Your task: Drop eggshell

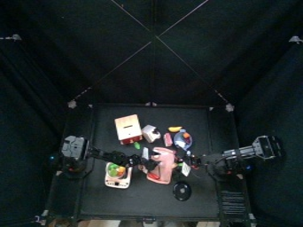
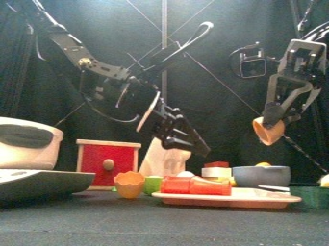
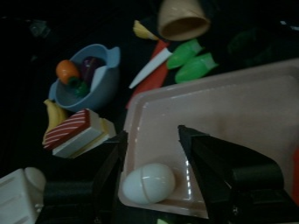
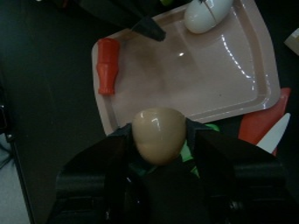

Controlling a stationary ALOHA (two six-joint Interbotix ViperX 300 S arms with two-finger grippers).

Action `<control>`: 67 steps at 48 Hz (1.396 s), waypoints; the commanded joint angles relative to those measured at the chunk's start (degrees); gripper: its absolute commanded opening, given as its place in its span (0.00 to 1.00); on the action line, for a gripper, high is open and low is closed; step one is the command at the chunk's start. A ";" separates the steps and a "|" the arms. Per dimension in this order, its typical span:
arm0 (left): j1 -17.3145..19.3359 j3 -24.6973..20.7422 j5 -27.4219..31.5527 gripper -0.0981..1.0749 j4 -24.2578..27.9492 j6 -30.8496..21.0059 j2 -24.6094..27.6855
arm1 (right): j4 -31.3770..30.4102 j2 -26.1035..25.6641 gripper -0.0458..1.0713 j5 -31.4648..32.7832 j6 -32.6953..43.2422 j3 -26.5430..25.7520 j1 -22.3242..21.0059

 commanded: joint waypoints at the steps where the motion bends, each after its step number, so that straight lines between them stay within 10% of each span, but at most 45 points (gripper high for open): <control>1: 0.18 -0.09 -3.25 0.82 -4.31 -1.76 -3.78 | -0.09 -0.44 0.47 -0.26 -0.09 -1.76 -0.09; 32: -1.58 12.22 -10.63 0.81 -13.89 -17.14 -17.75 | -8.44 19.60 0.47 -3.25 0.18 -20.48 -1.14; 67: -2.29 30.85 -9.40 0.81 -17.14 -18.11 -38.50 | -8.26 35.24 0.53 -0.26 0.44 -37.62 -2.90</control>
